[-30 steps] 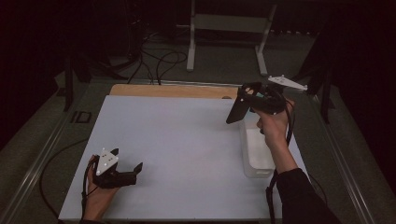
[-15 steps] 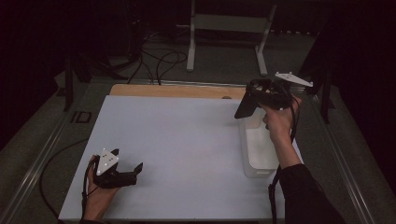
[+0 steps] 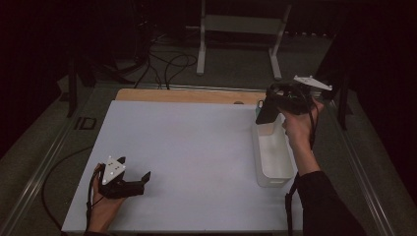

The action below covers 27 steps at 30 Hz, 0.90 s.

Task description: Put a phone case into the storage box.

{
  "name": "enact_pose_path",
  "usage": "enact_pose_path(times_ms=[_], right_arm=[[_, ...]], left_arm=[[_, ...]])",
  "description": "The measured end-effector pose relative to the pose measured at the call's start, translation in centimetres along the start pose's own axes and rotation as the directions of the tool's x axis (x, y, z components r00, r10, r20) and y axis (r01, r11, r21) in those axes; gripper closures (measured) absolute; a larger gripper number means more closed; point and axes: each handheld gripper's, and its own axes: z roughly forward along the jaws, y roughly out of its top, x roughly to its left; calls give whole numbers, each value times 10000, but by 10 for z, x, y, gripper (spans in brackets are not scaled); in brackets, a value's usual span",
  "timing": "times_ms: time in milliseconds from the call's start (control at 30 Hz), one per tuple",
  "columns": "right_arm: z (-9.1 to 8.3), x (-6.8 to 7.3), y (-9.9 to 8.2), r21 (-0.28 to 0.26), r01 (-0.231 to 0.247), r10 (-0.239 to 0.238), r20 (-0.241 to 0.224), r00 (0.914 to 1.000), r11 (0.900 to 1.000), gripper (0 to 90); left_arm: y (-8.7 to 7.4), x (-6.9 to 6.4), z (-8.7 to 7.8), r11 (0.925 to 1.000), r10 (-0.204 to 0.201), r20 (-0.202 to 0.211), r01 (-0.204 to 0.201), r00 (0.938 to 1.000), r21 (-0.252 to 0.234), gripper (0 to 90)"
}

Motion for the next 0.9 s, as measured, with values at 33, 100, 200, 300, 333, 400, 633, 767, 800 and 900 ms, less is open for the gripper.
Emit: enact_pose_path(times_ms=[33, 100, 200, 300, 333, 400, 633, 767, 800, 900], right_arm=[[0, 0, 0, 13, -15, 15, 32, 10000, 10000, 141], [1, -2, 0, 39, -28, 27, 111, 9999, 10000, 141], [3, -4, -2, 132, 8, -12, 290, 9996, 9999, 141], [4, -5, -3, 196, 115, -122, 393, 9992, 9997, 140], [4, -5, -3, 196, 115, -122, 393, 9992, 9997, 140], [7, -6, -5, 327, 126, -142, 507, 9986, 9994, 140], [14, -7, -12, 623, 218, -260, 683, 9973, 9978, 139], [20, -7, -17, 846, 247, -313, 778, 9965, 9961, 139], [22, -7, -18, 886, 221, -289, 761, 9967, 9958, 138], [25, -7, -21, 1011, 212, -295, 811, 9963, 9947, 138]], left_arm=[[0, 0, 0, 10000, 0, 0, 0, 10000, 0, 3], [0, 0, 0, 10000, -5, 8, 5, 10000, -14, 3], [0, 0, 0, 10000, -6, 8, 6, 10000, -25, 4], [0, 0, 0, 10000, 2, 10, -2, 10000, -26, 3], [0, 0, 0, 10000, 2, 10, -2, 10000, -26, 3], [0, 0, -1, 10000, -9, 4, 9, 10000, -38, 3], [0, 0, -1, 10000, -9, 2, 9, 10000, -42, 3], [0, 0, 0, 10000, 3, 6, -3, 10000, -37, 3], [0, 0, 0, 10000, 8, 5, -8, 10000, -37, 3], [0, 0, -1, 10000, 0, 7, 0, 10000, -41, 3]])
